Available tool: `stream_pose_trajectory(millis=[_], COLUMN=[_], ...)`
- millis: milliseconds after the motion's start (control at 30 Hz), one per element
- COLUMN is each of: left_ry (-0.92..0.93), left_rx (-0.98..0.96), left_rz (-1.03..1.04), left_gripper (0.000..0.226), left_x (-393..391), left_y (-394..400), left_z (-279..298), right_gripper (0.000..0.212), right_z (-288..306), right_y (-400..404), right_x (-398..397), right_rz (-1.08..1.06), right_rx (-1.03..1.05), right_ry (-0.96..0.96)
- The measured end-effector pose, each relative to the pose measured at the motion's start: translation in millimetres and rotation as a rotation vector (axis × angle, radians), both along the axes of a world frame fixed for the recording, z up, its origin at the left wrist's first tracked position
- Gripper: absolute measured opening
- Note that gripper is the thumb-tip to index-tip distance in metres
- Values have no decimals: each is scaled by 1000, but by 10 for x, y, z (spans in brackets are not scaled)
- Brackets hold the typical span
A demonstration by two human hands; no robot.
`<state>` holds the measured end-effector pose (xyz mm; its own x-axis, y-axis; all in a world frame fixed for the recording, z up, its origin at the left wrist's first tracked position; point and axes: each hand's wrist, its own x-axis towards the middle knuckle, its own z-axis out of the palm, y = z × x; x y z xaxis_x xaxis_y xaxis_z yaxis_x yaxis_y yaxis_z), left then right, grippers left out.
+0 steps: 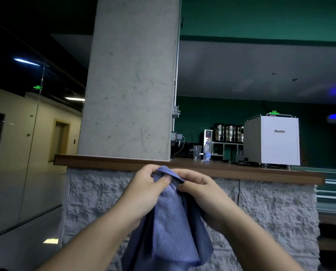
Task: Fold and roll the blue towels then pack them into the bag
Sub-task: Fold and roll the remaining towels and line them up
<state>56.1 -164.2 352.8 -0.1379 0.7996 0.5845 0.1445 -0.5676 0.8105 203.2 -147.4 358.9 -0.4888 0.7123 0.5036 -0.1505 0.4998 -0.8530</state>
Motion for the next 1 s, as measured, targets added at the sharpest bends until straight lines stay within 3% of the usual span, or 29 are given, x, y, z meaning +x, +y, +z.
stream_pose_trajectory(millis=[100,200,233,300,367,600,800,867,1000], left_ry=[-115,-194,-225,-292,-306,-29,320,293,183], left_rx=[23,68,84,103,105,148,379,418,387], left_rz=[50,93,94,69,15,-149,81,136,167], left_gripper=[11,14,15,16,18,59,44,49,28], left_x=[-44,-95,-112,-127,-107,16,61,43,9], left_y=[0,-15,-28,-58,-103,-30,-58,-56,-42], left_z=[12,39,44,41,16,-221,-289,-296,-280], right_gripper=[34,5,14,27,17,15,22,19,28], right_z=[-68,-144,-176,-244,-265,-277,-308,-291,-272], right_y=[86,129,149,191,198,155,30,-47,-119], right_x=[18,59,79,111,91,-55,-124,-130,-131], right_rz=[-128,-250,-277,-286,-253,-133,49,127,214], right_rx=[21,-42,-76,-179,-259,-318,-341,-320,-315], right_ry=[-69,-135,-128,-34,107,342,397,341,239])
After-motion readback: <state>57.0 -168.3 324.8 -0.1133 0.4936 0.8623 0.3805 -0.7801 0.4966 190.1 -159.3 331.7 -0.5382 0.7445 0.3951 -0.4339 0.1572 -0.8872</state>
